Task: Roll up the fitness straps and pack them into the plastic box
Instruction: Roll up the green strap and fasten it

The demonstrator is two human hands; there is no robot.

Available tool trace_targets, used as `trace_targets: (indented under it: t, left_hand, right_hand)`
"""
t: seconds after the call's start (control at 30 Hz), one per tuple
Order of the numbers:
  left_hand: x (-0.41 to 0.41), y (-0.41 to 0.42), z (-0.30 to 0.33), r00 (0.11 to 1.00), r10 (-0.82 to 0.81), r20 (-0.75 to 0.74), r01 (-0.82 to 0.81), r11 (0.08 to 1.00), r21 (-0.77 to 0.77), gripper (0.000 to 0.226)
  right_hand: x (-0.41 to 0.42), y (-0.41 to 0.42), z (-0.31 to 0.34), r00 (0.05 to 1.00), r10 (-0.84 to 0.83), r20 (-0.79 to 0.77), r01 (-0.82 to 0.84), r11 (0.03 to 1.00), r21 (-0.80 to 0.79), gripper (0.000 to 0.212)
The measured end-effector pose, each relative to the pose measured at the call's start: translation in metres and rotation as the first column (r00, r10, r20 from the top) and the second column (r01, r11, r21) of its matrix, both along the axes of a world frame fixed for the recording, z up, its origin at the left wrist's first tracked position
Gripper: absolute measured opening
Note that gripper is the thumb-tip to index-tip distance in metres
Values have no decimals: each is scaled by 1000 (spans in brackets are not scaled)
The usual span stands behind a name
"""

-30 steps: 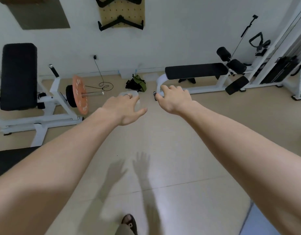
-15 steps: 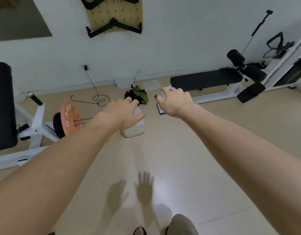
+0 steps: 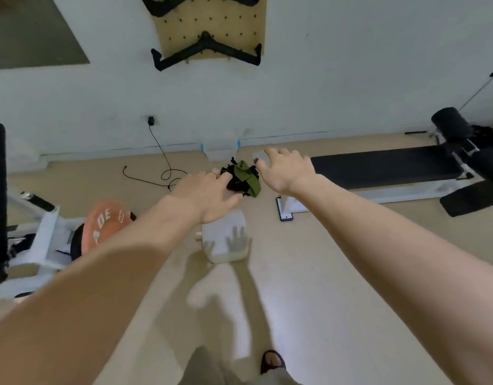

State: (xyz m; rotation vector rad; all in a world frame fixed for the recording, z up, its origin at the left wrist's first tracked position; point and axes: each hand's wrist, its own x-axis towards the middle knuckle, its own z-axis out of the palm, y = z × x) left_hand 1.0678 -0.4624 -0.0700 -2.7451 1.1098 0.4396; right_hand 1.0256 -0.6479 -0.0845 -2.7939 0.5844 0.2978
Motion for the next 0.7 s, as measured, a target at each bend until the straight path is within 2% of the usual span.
trace_targets:
  t: [0.2,0.43,0.7]
  left_hand:
    - [151,-40,-24,996,66,-66,-70,996,-57,59]
    - [307,-95,-39,997,-29,-71,32,999,42,60]
    - [450,-177,-63,994,-59,-93,64,996,58,62]
  right_hand:
    - [147,-38,-15,1000,25,-12,-25,1000,9,51]
    - [285,-87,-40,996,-37,-85,38,999,14,58]
    - [427,-170,-67,992,-31,-122,34,999,24,58]
